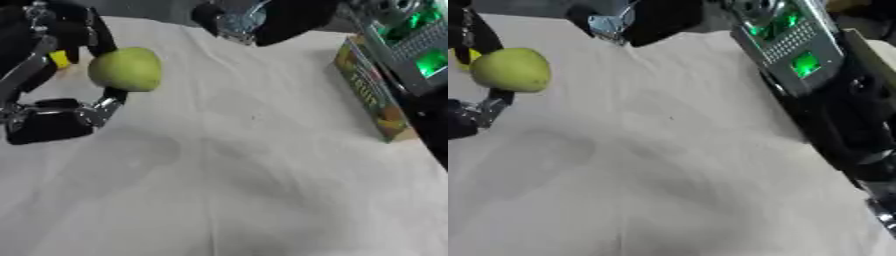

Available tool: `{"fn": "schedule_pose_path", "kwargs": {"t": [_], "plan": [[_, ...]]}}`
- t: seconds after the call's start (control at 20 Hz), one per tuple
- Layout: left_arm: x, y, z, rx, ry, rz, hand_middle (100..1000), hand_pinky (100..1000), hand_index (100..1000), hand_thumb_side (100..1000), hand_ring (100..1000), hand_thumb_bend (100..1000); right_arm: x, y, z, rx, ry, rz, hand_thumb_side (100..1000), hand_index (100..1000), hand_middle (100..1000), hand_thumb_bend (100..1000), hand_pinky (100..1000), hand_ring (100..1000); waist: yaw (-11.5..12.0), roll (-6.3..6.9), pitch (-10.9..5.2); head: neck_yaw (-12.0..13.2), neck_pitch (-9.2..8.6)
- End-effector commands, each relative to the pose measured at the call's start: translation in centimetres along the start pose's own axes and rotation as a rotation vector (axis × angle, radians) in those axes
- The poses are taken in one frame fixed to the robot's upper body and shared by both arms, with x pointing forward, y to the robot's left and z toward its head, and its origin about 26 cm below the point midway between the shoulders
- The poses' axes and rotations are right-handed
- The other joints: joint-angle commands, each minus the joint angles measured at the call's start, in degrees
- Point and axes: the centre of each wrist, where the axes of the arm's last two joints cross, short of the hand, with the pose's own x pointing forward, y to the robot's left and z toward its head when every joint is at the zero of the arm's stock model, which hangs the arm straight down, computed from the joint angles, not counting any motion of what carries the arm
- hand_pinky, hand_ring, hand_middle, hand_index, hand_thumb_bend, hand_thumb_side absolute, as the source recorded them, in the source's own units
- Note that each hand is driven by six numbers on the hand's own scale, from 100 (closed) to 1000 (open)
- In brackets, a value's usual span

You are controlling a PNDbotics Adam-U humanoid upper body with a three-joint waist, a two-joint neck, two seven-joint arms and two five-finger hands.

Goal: Pick up the objects with one hand, pass them to the other hand, and then place them into the box on the other side of the table.

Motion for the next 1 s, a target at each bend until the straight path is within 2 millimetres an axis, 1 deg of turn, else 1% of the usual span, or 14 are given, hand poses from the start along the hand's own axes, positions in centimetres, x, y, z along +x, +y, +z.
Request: {"fn": "schedule_pose_path", "kwargs": {"t": [0.05, 0.25, 0.4, 0.5, 0.65, 0.7, 1.0], "plan": [[-0.2, 0.5, -0.4, 0.014, -0.018, -0.070, 525, 396, 576, 113, 520, 100, 1.0, -1.0, 0.0, 0.000, 0.004, 0.036, 390, 774, 704, 336, 867, 740, -0.1, -0.55, -2.51, 0.2, 0.27], [-0.6, 0.0, -0.4, 0.005, -0.009, -0.115, 527, 402, 577, 104, 523, 100, 1.6, -1.2, -0.4, 0.018, 0.012, 0.052, 382, 767, 681, 363, 844, 703, -0.3, -0.68, -2.63, 0.3, 0.47], [-1.0, -0.2, -0.3, 0.004, 0.008, -0.135, 528, 403, 577, 101, 524, 100, 2.0, -1.2, -0.6, 0.053, 0.013, 0.081, 407, 762, 666, 352, 809, 662, -0.4, -0.75, -2.74, 0.3, 0.69], [-1.2, -0.3, -0.3, 0.006, 0.020, -0.147, 529, 405, 578, 100, 525, 100, 2.2, -1.2, -0.8, 0.081, 0.008, 0.098, 421, 761, 664, 341, 777, 642, -0.5, -0.79, -2.85, 0.3, 0.91], [-1.3, -0.3, -0.3, 0.012, 0.033, -0.163, 528, 404, 577, 100, 524, 100, 2.4, -1.1, -1.0, 0.100, 0.000, 0.099, 430, 756, 659, 319, 683, 621, -0.6, -0.85, -2.99, 0.2, 1.17], [-1.3, -0.4, -0.3, 0.013, 0.037, -0.164, 527, 402, 577, 100, 523, 100, 2.5, -1.0, -1.1, 0.109, -0.003, 0.097, 432, 755, 658, 317, 669, 619, -0.7, -0.85, -3.01, 0.2, 1.21], [-1.2, -0.4, -0.7, 0.030, 0.072, -0.162, 520, 387, 574, 100, 514, 100, 2.9, -0.4, -1.5, 0.156, -0.010, 0.087, 452, 752, 656, 302, 661, 617, -0.7, -0.72, -3.14, 0.3, 1.24]]}}
